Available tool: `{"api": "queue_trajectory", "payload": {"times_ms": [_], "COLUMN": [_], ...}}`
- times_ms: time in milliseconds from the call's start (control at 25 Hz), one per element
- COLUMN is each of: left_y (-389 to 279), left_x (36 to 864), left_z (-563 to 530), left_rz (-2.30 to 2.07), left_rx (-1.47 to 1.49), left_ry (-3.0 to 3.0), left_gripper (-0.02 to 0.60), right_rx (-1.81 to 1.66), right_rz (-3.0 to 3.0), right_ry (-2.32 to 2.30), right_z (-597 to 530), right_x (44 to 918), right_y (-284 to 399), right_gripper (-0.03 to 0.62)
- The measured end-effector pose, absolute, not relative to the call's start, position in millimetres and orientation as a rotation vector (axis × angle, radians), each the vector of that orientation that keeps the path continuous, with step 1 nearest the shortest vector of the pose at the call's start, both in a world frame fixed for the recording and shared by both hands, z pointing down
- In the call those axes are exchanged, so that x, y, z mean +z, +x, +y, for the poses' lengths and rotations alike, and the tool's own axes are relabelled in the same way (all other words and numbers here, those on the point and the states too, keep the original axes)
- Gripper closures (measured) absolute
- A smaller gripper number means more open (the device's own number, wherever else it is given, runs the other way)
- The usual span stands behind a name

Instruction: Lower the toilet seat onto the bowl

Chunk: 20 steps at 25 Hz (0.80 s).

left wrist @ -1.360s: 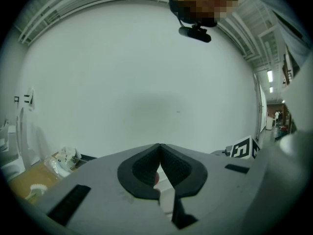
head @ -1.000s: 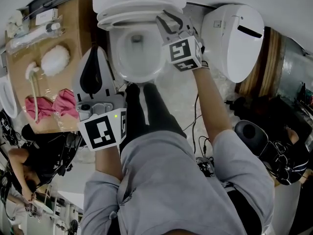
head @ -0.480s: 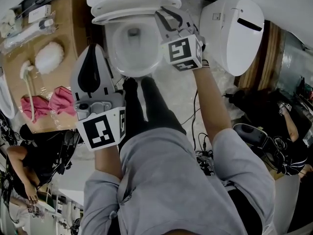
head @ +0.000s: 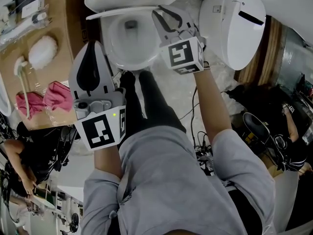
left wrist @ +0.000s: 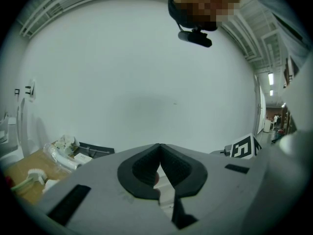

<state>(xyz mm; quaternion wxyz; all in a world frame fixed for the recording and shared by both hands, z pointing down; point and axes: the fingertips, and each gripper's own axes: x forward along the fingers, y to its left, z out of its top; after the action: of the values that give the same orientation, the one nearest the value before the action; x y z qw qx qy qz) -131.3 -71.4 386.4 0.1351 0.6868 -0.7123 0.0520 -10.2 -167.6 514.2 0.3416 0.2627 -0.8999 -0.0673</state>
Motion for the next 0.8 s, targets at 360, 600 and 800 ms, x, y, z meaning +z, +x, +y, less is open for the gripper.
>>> {"api": "queue_trajectory", "payload": {"times_ms": [360, 600, 800], "left_y": [-124.5, -119.8, -114.2], "left_x": [388.7, 392.7, 397.6], "left_z": [-56.2, -49.6, -46.5], "left_rz": [-2.07, -2.071, -2.069], "left_rx": [0.157, 0.162, 0.166], "left_ry": [1.986, 1.987, 1.985], "left_gripper": [0.58, 0.58, 0.58], "right_rx": [-0.153, -0.135, -0.123], "right_rz": [-2.354, -2.36, -2.366], "right_ry": [0.667, 0.648, 0.608], "right_z": [-130.0, -102.9, -78.8], "right_x": [519.1, 526.4, 534.6], "right_y": [0.4, 7.8, 15.5], "right_gripper": [0.533, 0.533, 0.533]}}
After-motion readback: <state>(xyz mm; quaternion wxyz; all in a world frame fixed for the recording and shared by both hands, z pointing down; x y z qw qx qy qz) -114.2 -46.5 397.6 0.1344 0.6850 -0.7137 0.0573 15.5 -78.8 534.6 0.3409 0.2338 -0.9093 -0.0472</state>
